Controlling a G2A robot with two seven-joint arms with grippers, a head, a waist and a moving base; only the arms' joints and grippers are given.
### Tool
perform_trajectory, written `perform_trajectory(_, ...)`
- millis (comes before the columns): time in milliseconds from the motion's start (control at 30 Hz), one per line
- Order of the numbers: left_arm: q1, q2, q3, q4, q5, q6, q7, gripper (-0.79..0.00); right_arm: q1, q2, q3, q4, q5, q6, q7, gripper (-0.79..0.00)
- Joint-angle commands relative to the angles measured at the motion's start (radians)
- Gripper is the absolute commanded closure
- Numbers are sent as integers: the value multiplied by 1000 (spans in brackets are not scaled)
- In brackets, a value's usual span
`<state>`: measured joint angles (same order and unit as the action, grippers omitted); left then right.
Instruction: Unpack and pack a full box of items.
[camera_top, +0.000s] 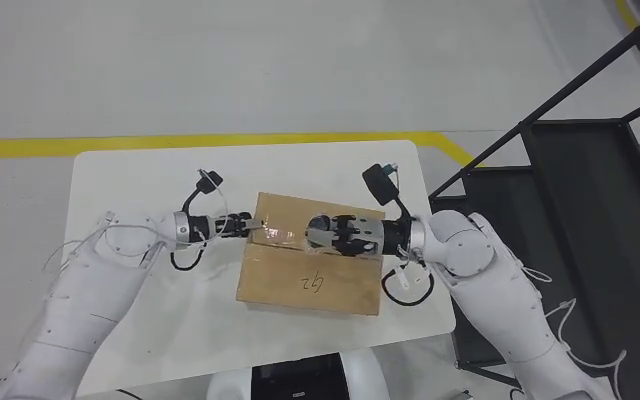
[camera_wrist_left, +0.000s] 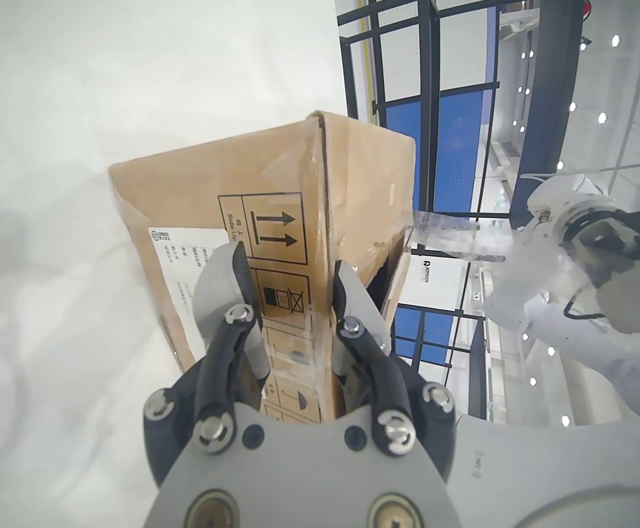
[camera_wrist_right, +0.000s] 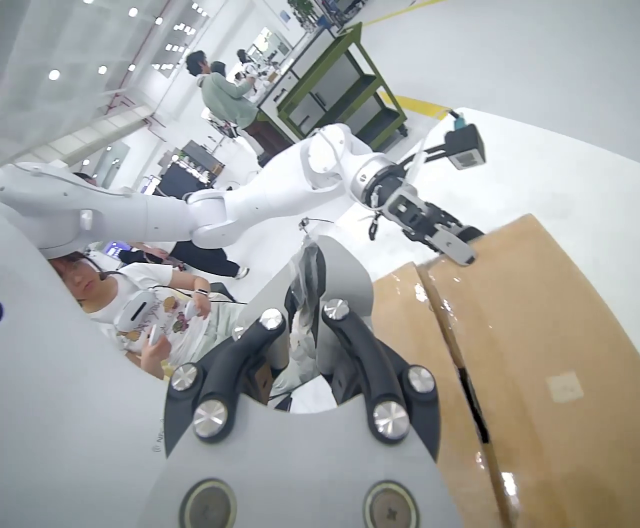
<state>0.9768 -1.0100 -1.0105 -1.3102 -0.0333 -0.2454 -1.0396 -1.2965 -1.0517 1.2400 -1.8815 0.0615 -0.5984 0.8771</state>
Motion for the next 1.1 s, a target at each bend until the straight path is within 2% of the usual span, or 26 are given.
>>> perform_trajectory(0,0,-2,5,4,-2,2,4,0,17,-2,-19,7,15,-3,11,0)
perform_trajectory(533,-22,-14,15,28,-19,6,30,0,186,-59,-310,209,32,15,-3,0)
perform_trajectory(700,-13,-9,-4,27,-18,2,32,0,212,-72,-350,274,5,10,-33,0)
perform_trajectory(900,11,2,-71,13,-71,-5,69,0,208,-70,-346,309,24,-4,-21,0)
perform_trajectory(933,16,5,-82,4,-76,-7,66,-80,206,-70,-343,313,22,-3,-19,0)
perform_trajectory(967,22,8,-95,-5,-82,-9,64,-243,205,-69,-340,317,20,-3,-18,0)
perform_trajectory(1000,30,11,-107,-15,-87,-12,63,-336,203,-68,-337,320,16,-1,-16,0)
perform_trajectory(1033,37,14,-118,-26,-89,-9,57,-770,202,-67,-334,321,12,2,-16,0)
perform_trajectory(1067,43,17,-129,-38,-95,-4,49,-785,201,-66,-331,321,9,4,-16,0)
